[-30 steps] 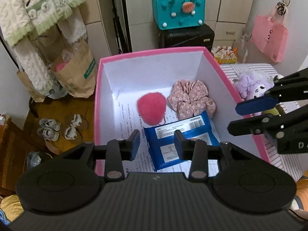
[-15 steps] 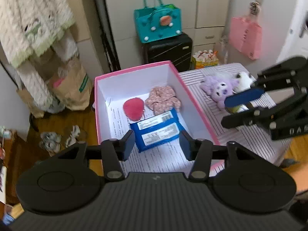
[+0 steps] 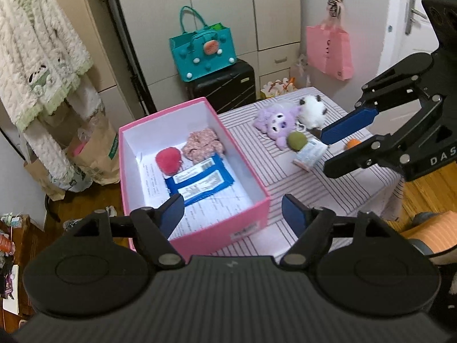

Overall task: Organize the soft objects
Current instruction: 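Withdraw the left gripper from the shoebox toward the table, then grasp the white wipes pack with the left gripper while the right grasps the orange ball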

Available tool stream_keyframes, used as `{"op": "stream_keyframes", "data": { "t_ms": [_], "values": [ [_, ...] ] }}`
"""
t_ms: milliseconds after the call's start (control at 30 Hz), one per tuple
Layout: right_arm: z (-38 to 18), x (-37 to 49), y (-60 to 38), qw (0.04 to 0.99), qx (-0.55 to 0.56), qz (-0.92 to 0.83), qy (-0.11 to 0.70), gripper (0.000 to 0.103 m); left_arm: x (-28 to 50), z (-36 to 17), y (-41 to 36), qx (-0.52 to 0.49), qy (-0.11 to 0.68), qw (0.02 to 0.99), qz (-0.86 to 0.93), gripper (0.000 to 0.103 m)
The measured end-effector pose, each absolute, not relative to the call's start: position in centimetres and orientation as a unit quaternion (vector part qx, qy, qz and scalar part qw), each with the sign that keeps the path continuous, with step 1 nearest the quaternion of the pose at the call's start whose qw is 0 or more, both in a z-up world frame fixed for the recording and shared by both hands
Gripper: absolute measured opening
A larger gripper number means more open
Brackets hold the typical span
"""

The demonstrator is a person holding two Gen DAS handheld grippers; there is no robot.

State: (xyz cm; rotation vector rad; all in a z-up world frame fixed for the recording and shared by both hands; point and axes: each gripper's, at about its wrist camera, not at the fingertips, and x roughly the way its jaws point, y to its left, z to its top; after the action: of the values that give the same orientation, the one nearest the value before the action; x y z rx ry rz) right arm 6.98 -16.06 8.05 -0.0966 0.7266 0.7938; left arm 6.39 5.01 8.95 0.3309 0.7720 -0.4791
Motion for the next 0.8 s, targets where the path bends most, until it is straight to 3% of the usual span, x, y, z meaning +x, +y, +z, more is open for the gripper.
{"op": "stream_keyframes", "data": {
  "t_ms": [800],
  "values": [
    [-1.1,2.5,-25.9,0.872,-0.008,0.286,0.397,0.045,2.8,1.8,-3.3,0.217,0.399,0.832,-0.318,0.075]
  ]
}}
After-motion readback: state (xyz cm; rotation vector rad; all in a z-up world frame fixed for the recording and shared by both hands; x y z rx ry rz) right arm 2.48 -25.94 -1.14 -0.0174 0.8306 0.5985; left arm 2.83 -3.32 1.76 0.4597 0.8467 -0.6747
